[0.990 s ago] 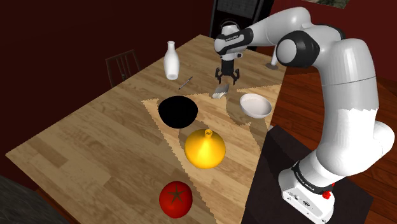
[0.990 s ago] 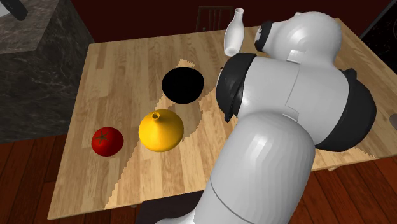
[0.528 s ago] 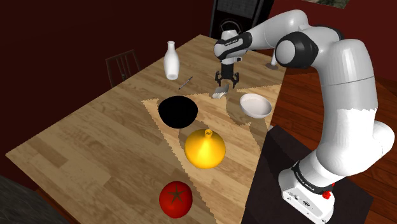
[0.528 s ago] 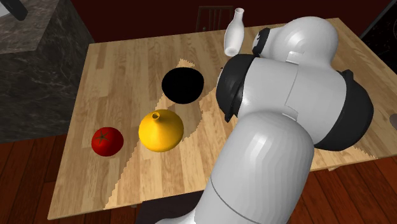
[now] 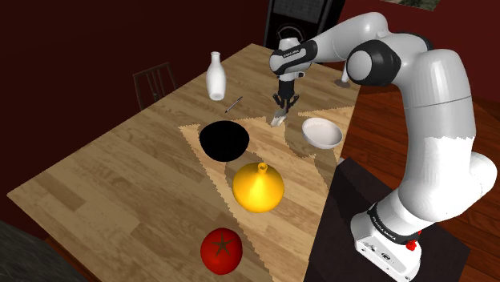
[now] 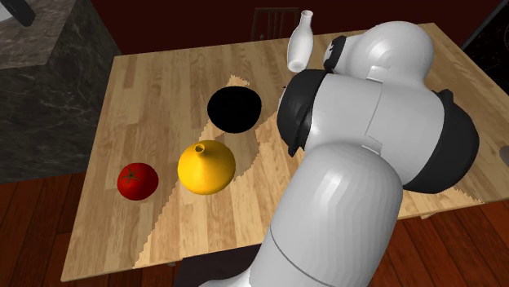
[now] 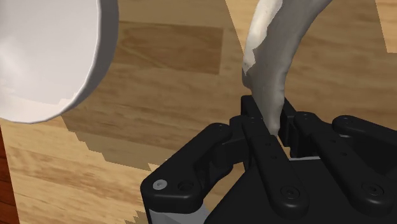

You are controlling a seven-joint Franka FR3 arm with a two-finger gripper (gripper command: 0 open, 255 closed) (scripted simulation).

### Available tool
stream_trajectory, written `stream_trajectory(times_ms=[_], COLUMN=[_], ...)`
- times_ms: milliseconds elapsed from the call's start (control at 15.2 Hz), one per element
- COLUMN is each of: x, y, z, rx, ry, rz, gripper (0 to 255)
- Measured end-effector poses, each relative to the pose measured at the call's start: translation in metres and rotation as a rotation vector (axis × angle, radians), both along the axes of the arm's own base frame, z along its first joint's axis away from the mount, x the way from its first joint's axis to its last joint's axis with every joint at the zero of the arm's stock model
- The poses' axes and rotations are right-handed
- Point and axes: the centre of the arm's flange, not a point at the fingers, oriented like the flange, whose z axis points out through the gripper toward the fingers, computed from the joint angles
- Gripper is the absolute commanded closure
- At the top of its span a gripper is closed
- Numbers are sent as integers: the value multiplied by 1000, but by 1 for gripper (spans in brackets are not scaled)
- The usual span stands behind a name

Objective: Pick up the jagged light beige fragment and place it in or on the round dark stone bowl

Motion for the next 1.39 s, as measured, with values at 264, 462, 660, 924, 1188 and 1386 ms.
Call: stream_trajectory(times_ms=[264, 462, 660, 924, 1188, 1386], x=[0, 0, 0, 0, 0, 0], y=[0, 0, 0, -1, 0, -1], z=[0, 2, 16, 37, 58, 75], rx=[0, 0, 0, 0, 0, 0], ry=[0, 0, 1, 1, 1, 0], rz=[0, 0, 0, 0, 0, 0], gripper=[255, 255, 255, 255, 255, 255])
